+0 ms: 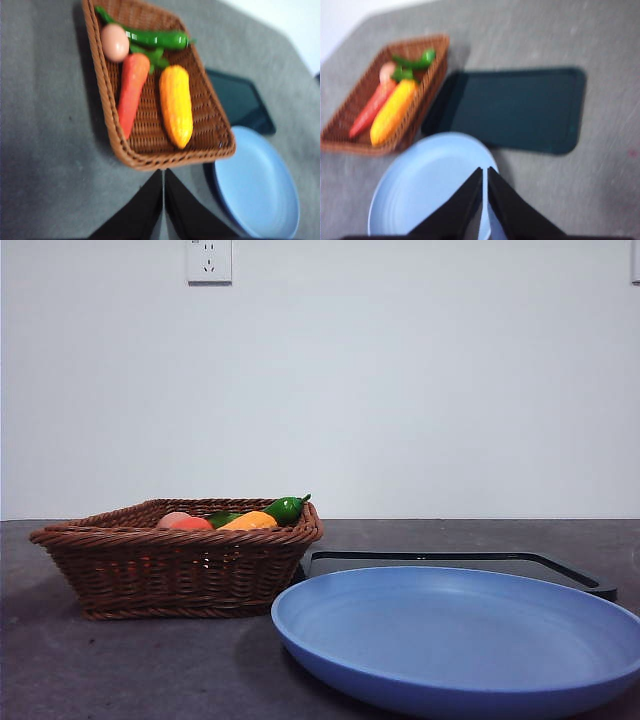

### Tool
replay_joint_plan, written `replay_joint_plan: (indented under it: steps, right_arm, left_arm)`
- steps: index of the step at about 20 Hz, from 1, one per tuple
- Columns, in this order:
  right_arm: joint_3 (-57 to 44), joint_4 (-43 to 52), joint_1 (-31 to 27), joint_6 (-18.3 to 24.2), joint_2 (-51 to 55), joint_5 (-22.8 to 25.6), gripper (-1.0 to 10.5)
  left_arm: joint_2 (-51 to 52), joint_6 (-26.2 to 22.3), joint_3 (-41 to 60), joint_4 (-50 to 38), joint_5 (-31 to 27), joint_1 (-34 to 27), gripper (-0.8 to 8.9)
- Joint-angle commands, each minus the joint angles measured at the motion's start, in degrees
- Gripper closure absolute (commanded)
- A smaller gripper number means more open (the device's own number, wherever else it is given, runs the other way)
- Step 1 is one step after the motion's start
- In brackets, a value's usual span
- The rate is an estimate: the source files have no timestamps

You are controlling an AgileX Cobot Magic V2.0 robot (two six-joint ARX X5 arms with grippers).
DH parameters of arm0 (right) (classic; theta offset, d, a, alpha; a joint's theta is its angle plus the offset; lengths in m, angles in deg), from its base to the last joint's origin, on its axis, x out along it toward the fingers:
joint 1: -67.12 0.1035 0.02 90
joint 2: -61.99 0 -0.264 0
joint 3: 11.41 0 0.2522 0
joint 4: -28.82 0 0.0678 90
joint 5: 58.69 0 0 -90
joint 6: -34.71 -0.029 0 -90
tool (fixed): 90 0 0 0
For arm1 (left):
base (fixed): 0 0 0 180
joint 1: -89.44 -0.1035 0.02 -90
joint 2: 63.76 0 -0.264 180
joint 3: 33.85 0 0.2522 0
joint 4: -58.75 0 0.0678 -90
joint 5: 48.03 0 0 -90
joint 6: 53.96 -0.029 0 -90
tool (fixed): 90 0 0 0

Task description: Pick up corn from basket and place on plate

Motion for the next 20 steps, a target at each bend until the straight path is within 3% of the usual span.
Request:
replay_joint_plan:
  steps: [1, 8, 9, 12, 13, 20]
  right_arm:
    - [1.81, -2.99, 1.84, 5.27, -2.64, -0.22, 9.4]
    - [2.12, -4.70, 6.75, 6.64, -7.08, -0.09, 9.4]
    - [2.12, -4.63, 6.80, 5.77, -7.08, -0.07, 9.2]
    - [2.12, -3.15, 6.78, 3.19, -7.08, 0.00, 6.8]
    - [2.12, -2.23, 6.80, 2.14, -7.15, -0.07, 6.5]
    - [6.27, -0.46, 6.84, -1.64, -15.85, -0.11, 6.5]
  left_arm:
    - [-2.62, -5.73, -2.80, 1.05, 1.25, 0.28, 8.07]
    - [-6.34, -6.58, -4.92, 0.90, 1.53, 2.14, 7.95]
    - [-6.34, -6.43, -4.92, 0.61, 1.53, 2.14, 7.52]
    - [-6.34, -6.34, -4.92, 0.39, 1.53, 2.16, 4.55]
    - [-6.34, -6.25, -4.92, 0.39, 1.53, 2.21, 4.03]
    - [-6.34, -6.12, -4.96, 0.35, 1.99, 2.21, 3.96]
